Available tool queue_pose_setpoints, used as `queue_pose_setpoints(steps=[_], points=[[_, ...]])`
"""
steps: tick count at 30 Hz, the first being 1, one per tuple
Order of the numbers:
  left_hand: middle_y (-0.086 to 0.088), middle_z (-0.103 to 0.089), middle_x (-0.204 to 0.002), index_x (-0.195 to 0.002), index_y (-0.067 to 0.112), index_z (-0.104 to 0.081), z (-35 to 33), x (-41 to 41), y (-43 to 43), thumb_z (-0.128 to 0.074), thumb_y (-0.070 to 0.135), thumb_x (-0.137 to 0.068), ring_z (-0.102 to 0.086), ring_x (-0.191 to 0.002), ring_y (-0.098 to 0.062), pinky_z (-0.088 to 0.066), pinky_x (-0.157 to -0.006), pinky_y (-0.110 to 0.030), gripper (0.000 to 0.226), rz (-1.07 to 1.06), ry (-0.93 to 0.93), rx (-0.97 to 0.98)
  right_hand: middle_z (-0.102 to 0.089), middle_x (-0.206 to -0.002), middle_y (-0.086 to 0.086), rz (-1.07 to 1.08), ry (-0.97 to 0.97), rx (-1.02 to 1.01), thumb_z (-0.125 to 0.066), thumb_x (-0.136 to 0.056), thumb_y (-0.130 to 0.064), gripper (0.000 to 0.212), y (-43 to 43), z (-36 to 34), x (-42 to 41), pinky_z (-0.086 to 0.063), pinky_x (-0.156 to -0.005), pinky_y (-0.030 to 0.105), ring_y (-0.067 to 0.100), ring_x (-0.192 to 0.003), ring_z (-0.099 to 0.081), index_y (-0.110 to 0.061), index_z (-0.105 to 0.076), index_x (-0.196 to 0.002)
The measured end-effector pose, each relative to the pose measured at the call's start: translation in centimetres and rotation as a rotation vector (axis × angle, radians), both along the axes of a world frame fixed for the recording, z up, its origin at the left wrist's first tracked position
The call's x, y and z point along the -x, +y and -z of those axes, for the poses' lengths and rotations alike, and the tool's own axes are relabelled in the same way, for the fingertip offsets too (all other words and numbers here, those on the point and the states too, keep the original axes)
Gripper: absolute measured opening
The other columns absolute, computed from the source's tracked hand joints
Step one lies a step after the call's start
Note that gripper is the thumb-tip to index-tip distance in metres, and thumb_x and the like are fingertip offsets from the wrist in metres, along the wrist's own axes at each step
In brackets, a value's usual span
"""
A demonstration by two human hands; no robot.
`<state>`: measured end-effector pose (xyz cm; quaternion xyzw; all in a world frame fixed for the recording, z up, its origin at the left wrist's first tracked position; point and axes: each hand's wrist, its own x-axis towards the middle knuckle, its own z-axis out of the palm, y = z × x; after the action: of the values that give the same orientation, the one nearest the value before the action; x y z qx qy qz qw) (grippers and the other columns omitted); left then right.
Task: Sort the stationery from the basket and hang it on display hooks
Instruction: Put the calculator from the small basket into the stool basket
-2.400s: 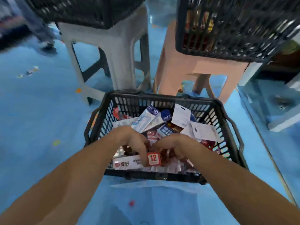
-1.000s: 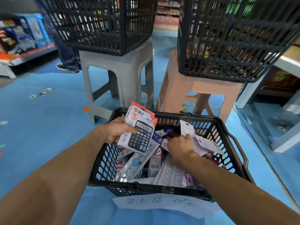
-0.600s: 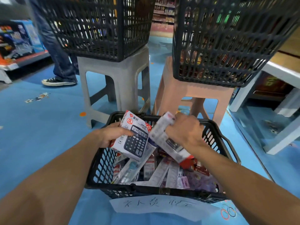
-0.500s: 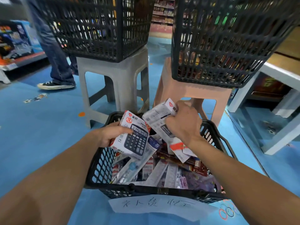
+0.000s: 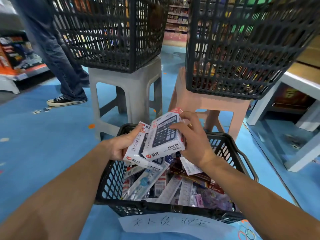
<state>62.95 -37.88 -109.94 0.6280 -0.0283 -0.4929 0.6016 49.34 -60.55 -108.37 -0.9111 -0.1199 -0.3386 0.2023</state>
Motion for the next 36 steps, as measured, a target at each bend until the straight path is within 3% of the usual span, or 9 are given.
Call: queue_pose_setpoints(steps=[4,10,12,16,19,22,31,33,36], points=[[-0.018,-0.077,-0.105,-0.104,0.011,-0.073,0.0,0.2,-0.5,-0.056,0.074,-0.073,-0.077,-0.083,-0.033,-0.064,-0.068,-0.043,0.072,-0.051,0.051,0.057,-0.047,-0.131,0.022,-0.006,-0.031,-0.008,-0.083,-0.074,-0.017,0.054,1.1,0.0,0.0,-0.049,-0.100,0.042,0.039,-0.120,-0.052,-0.008,-0.065,-0.124],[-0.017,-0.076,-0.113,-0.101,0.014,-0.081,0.1,-0.3,0.2,-0.081,0.059,-0.068,-0.076,-0.090,-0.033,-0.061,-0.083,-0.047,0.056,-0.055,-0.001,0.118,-0.045,-0.130,0.010,-0.025,0.014,0.006,-0.078,-0.082,-0.017,0.049,0.5,1.7,0.1,-0.047,-0.103,0.028,0.026,-0.112,-0.056,-0.008,-0.064,-0.128],[-0.017,-0.075,-0.117,-0.111,0.014,-0.077,-0.3,-0.1,0.5,-0.097,0.051,-0.052,-0.076,-0.094,-0.033,-0.062,-0.079,-0.047,0.072,-0.006,-0.036,0.139,-0.050,-0.129,0.007,-0.023,0.059,0.002,-0.067,-0.086,-0.029,0.046,0.4,1.9,0.3,-0.048,-0.105,0.031,0.023,-0.117,-0.058,-0.010,-0.066,-0.128],[-0.016,-0.075,-0.120,-0.120,0.015,-0.070,-0.6,0.1,0.1,-0.103,0.040,-0.038,-0.076,-0.098,-0.031,-0.061,-0.079,-0.044,0.092,0.062,-0.087,0.161,-0.058,-0.127,-0.006,0.191,0.238,-0.605,-0.045,-0.098,-0.018,0.030,1.2,0.3,0.0,-0.047,-0.107,0.039,0.016,-0.118,-0.059,-0.025,-0.060,-0.123],[-0.016,-0.074,-0.121,-0.122,0.016,-0.069,-0.8,0.6,-1.0,-0.100,0.033,-0.050,-0.076,-0.101,-0.030,-0.057,-0.088,-0.047,0.080,0.038,-0.115,0.176,-0.067,-0.119,-0.003,0.177,0.438,-1.160,-0.050,-0.105,-0.042,0.025,2.5,-0.3,-0.6,-0.055,-0.096,0.042,0.020,-0.111,-0.067,-0.024,-0.054,-0.122],[-0.013,-0.078,-0.110,-0.115,0.016,-0.070,-1.4,1.4,-2.3,-0.083,0.026,-0.076,-0.077,-0.091,-0.026,-0.055,-0.087,-0.044,0.042,0.016,-0.134,0.178,-0.072,-0.113,0.004,0.119,0.522,-1.516,-0.060,-0.101,-0.042,0.031,3.8,-0.1,-1.0,-0.063,-0.073,0.037,0.023,-0.096,-0.075,-0.025,-0.051,-0.125],[-0.014,-0.073,-0.123,-0.125,0.016,-0.067,-0.8,1.6,-3.5,-0.078,0.036,-0.056,-0.074,-0.098,-0.028,-0.056,-0.087,-0.041,0.072,0.074,-0.058,0.203,-0.076,-0.110,0.003,0.081,0.438,-1.508,-0.063,-0.099,-0.039,0.031,3.7,0.7,-1.6,-0.064,-0.070,0.036,0.022,-0.091,-0.077,-0.029,-0.055,-0.127],[-0.014,-0.073,-0.125,-0.128,0.016,-0.065,-0.5,1.3,-3.5,-0.077,0.034,-0.056,-0.072,-0.106,-0.030,-0.054,-0.098,-0.046,0.075,0.084,-0.072,0.178,-0.075,-0.112,0.002,0.069,0.431,-1.471,-0.063,-0.099,-0.039,0.031,3.6,1.0,-1.5,-0.064,-0.071,0.035,0.020,-0.093,-0.076,-0.030,-0.056,-0.128],[-0.015,-0.067,-0.136,-0.137,0.018,-0.059,-0.3,0.9,-3.3,-0.076,0.037,-0.058,-0.055,-0.135,-0.038,-0.029,-0.120,-0.060,0.083,0.116,-0.109,0.093,-0.077,-0.110,0.000,0.058,0.420,-1.413,-0.063,-0.099,-0.039,0.031,3.3,1.5,-1.9,-0.064,-0.079,0.039,0.020,-0.096,-0.076,-0.029,-0.057,-0.128]])
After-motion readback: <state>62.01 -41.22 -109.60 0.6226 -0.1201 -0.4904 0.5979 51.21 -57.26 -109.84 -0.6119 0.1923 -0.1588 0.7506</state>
